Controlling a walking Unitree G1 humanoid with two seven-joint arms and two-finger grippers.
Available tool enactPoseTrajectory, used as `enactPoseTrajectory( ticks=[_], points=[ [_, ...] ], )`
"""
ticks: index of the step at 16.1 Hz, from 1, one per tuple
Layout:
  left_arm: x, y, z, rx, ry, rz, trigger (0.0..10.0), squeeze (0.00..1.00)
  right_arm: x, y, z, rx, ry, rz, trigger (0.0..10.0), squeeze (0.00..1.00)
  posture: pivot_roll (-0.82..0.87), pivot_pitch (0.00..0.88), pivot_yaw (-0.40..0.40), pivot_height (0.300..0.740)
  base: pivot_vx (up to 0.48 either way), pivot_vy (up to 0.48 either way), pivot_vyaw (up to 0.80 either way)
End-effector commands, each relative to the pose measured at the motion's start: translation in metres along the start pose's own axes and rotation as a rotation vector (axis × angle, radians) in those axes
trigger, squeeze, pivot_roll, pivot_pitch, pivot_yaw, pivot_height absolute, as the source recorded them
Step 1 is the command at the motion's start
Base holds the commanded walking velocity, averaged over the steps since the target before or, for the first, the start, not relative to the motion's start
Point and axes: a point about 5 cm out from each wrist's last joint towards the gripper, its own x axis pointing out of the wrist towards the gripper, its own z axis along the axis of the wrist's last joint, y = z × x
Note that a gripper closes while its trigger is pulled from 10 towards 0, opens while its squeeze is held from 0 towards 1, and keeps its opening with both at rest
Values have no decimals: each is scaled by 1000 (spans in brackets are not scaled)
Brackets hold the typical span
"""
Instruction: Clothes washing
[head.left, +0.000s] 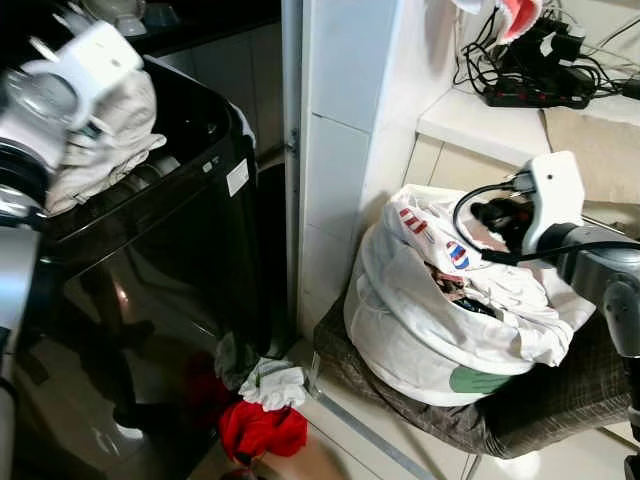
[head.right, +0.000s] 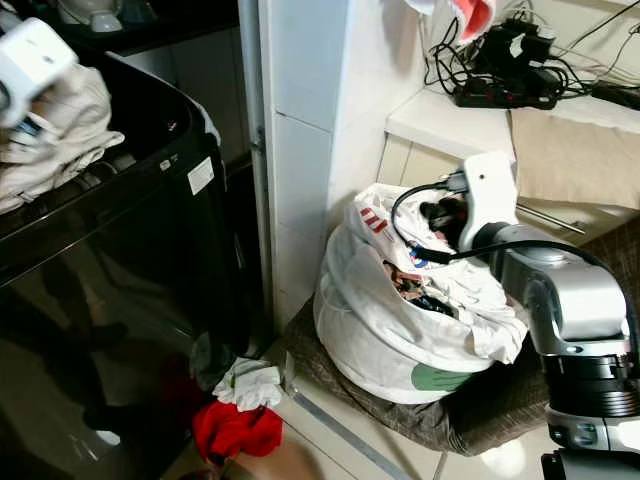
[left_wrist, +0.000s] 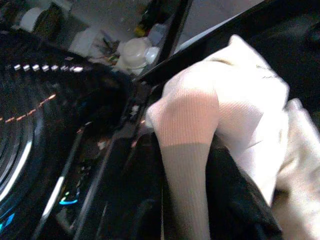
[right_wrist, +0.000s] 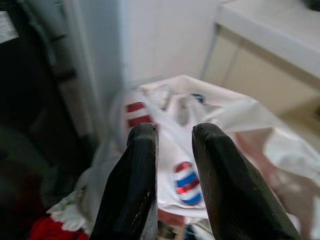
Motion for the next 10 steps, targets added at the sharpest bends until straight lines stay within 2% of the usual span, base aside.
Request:
enactPoseTrajectory(
  ticks=[1, 3, 6, 7, 8, 9, 10],
  points=[
    [-5, 17, 5, 13, 0, 32, 10000, 1000, 0, 6, 4, -27, -5, 23, 10000, 0, -26, 0, -27, 740, 0, 0, 0],
    [-7, 23, 1, 14, 14, 48, 10000, 1000, 1, 6, 3, -24, -3, 28, 10000, 0, -21, 0, -29, 740, 0, 0, 0],
    [-16, 54, 2, 107, -16, 307, 10000, 1000, 3, 6, 2, -33, 2, 20, 10000, 0, -15, 0, -32, 740, 0, 0, 0],
    [-17, 56, 4, 114, -38, 322, 10000, 988, 3, 6, 2, -37, 3, 18, 10000, 0, -13, 0, -34, 740, 0, 0, 0],
    [-16, 53, 4, 79, -48, 278, 10000, 0, 4, 6, 2, -41, 5, 18, 10000, 0, -11, 0, -35, 740, 0, 0, 0],
    [-12, 40, 1, -119, -76, 157, 10000, 0, 5, 7, 1, -48, 9, 17, 10000, 0, -12, 0, -34, 740, 0, 0, 0],
    [-7, 18, -1, -217, -59, -51, 10000, 0, 5, 7, 0, -53, 11, 18, 10000, 0, -12, 0, -33, 740, 0, 0, 0]
  ],
)
